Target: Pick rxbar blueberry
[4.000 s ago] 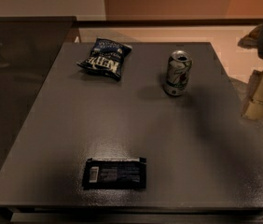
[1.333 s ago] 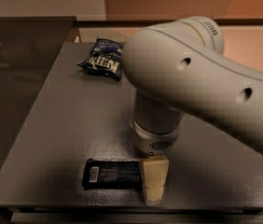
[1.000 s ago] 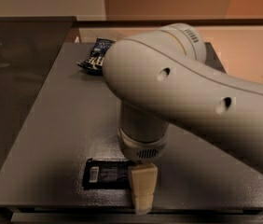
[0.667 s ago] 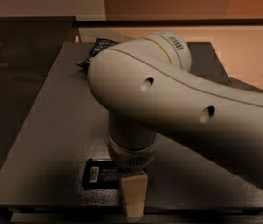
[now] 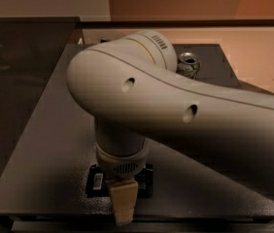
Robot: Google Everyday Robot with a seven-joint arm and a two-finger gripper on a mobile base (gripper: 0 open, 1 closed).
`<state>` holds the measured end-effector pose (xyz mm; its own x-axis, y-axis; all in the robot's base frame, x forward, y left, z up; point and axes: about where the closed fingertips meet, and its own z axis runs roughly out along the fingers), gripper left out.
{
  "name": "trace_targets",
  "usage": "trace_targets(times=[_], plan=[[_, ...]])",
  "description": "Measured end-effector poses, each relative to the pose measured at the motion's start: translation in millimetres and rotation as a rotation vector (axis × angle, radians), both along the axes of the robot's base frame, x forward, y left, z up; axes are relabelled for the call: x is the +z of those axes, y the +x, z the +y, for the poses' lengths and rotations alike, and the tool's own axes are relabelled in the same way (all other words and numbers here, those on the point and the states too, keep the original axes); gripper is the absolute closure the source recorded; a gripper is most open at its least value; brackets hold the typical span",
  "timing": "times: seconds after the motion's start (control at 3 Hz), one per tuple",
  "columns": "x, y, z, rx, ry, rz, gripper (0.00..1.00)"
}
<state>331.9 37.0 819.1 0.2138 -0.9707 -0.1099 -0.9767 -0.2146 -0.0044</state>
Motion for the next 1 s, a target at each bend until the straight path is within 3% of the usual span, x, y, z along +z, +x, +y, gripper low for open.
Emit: trace_targets(times=[1.0], plan=[[10.4, 1.6, 5.6, 0.01, 0.013, 0.01, 0.87]])
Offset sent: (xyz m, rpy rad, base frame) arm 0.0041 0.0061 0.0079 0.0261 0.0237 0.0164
